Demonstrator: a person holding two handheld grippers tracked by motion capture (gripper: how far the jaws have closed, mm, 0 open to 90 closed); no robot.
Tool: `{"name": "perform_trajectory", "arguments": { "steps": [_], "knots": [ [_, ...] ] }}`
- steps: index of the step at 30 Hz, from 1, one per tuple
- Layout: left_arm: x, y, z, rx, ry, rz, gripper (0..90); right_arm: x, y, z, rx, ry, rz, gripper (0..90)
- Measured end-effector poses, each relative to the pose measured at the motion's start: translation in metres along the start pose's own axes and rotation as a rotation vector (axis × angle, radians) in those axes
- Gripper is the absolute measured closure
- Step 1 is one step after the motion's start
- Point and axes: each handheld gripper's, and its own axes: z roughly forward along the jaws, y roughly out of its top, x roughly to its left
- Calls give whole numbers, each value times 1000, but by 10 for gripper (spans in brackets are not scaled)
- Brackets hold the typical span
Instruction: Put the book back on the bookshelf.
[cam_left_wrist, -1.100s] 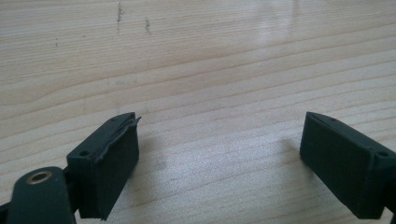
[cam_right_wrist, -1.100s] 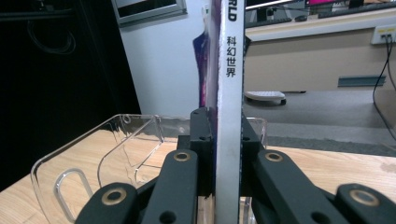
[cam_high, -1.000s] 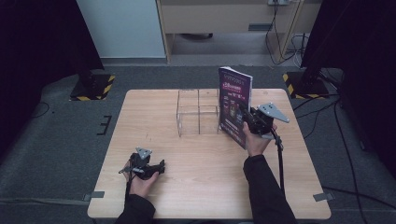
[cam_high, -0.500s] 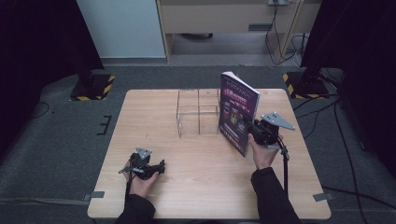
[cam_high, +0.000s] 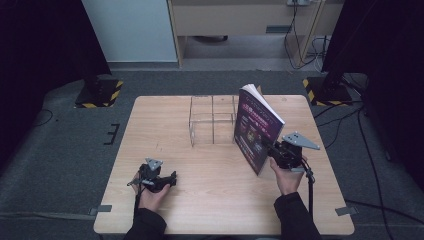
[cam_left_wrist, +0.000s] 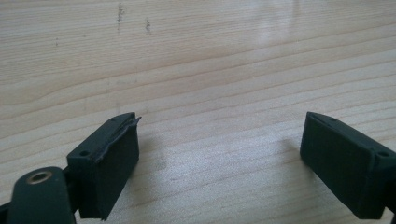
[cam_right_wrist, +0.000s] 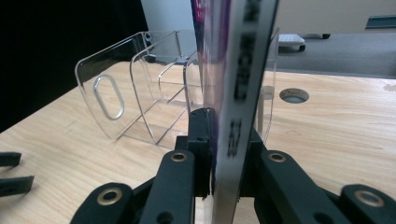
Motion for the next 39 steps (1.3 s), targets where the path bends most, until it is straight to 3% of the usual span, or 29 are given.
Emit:
{"name": "perform_trajectory", "arguments": {
  "steps": [12, 21, 29, 39],
  "knots": [
    [0, 0, 0, 0, 0, 0, 110, 4, 17, -1, 7, -8, 0, 812],
    [0, 0, 0, 0, 0, 0, 110, 10, 21, 0, -32, -58, -51, 828],
    [0, 0, 0, 0, -1, 0, 109, 13, 35, 15, -58, -79, -73, 828],
    [0, 0, 0, 0, -3, -1, 108, 6, 49, 39, -91, -145, -54, 828]
  ]
}}
